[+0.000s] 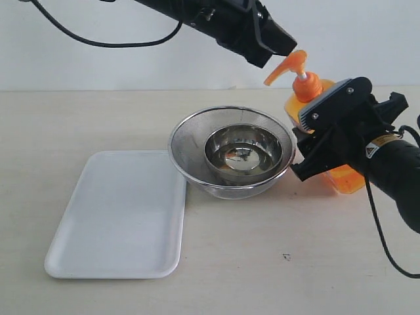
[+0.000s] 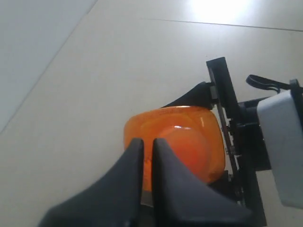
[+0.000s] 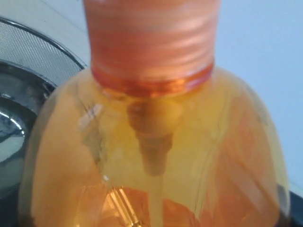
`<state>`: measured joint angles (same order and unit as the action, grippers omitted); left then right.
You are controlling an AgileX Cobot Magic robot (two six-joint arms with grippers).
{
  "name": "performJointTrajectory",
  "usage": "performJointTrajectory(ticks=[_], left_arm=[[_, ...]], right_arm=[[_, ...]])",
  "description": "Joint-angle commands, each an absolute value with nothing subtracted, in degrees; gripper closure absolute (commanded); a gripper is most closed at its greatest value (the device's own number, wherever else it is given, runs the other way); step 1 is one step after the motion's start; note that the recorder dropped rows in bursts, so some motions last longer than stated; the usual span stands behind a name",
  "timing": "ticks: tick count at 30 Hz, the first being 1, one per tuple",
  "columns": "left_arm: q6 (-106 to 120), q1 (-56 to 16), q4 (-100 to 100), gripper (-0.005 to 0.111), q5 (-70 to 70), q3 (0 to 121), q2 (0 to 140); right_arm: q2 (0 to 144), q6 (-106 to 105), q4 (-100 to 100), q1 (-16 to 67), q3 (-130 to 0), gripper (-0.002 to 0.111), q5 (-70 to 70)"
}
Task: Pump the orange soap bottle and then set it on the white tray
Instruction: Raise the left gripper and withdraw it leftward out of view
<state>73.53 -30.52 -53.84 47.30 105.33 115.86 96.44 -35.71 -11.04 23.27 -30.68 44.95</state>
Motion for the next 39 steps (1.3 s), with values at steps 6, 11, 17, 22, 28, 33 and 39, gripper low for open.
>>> performJointTrajectory(ticks=[6,11,17,22,28,33,39], left_arm=[[70.3,-27.4,-52.9,0.102,48.4,102.3,107.1],[70.3,-25.8,-53.5,0.102,46.1,93.5,99.3],[77.1,-25.2,-64.2,0.102,34.6,73.0,83.0],[86.7,-25.2,-78.0,0.102,22.7,55.2,70.2],[97.3,-25.2,-93.5,0.102,8.6,39.6,57.3],[105.7,-25.2,-99.9,0.102,5.6,28.4,49.0],[99.6,-25.2,-99.9,0.102,2.9,25.4,41.0]], right_arm=[[96.0,-34.1,-16.7,23.5,-31.0,0.108,45.1],[96.0,-28.1,-18.0,23.5,-31.0,0.108,46.4],[96.0,-21.1,-23.6,23.5,-31.0,0.108,46.8],[96.0,-19.4,-28.7,23.5,-31.0,0.108,46.8],[96.0,-18.3,-29.8,23.5,-31.0,0.108,46.8],[96.0,-16.6,-29.8,23.5,-31.0,0.108,47.5],[96.0,-16.6,-29.8,23.5,-31.0,0.108,47.3]])
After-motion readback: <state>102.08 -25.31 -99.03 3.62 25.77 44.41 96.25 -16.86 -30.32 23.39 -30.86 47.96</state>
